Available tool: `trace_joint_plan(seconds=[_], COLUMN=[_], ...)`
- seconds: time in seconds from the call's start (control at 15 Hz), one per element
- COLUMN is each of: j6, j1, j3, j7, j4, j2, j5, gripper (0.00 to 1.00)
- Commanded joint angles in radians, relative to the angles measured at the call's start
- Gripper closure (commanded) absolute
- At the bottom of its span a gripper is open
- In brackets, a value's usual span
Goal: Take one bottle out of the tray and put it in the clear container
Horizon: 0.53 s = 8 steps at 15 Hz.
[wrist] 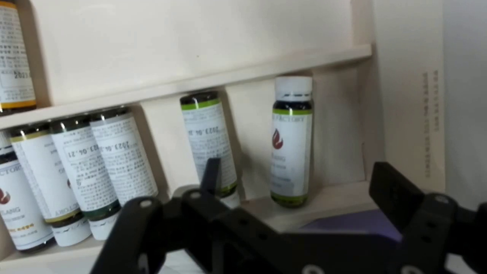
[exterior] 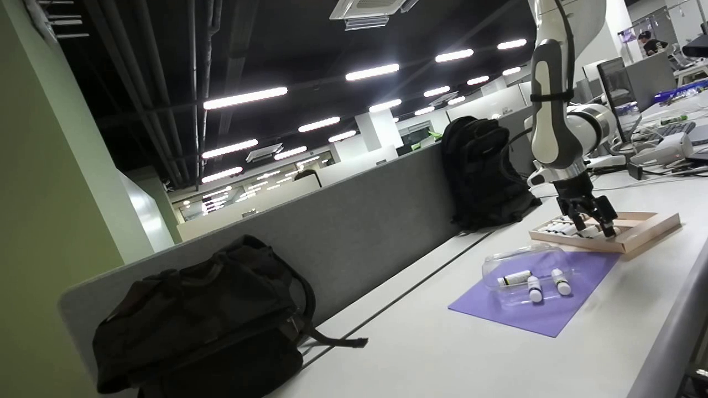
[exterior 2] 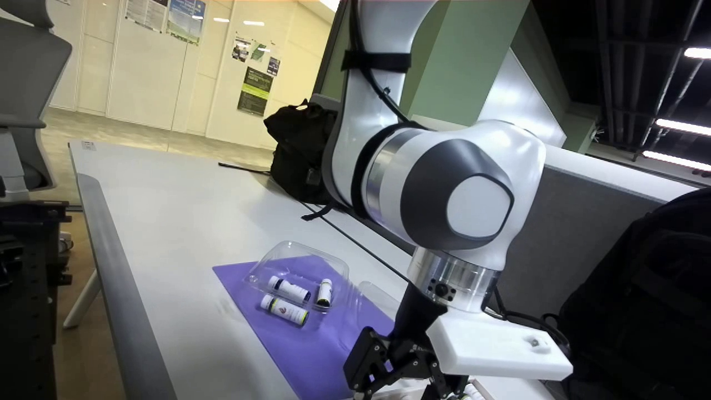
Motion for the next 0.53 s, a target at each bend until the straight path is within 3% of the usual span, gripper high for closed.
trace_joint_plan(seconds=[0.0,0.47], j6=[0.004,0.023], j1=[0.005,0.039], j3=[0.008,-0.051], j7=[0.003,0.024], j4=[0.0,0.002], j2=[-0.013,-0.001], j5=[0.036,0.01], gripper=[0.0,0.0])
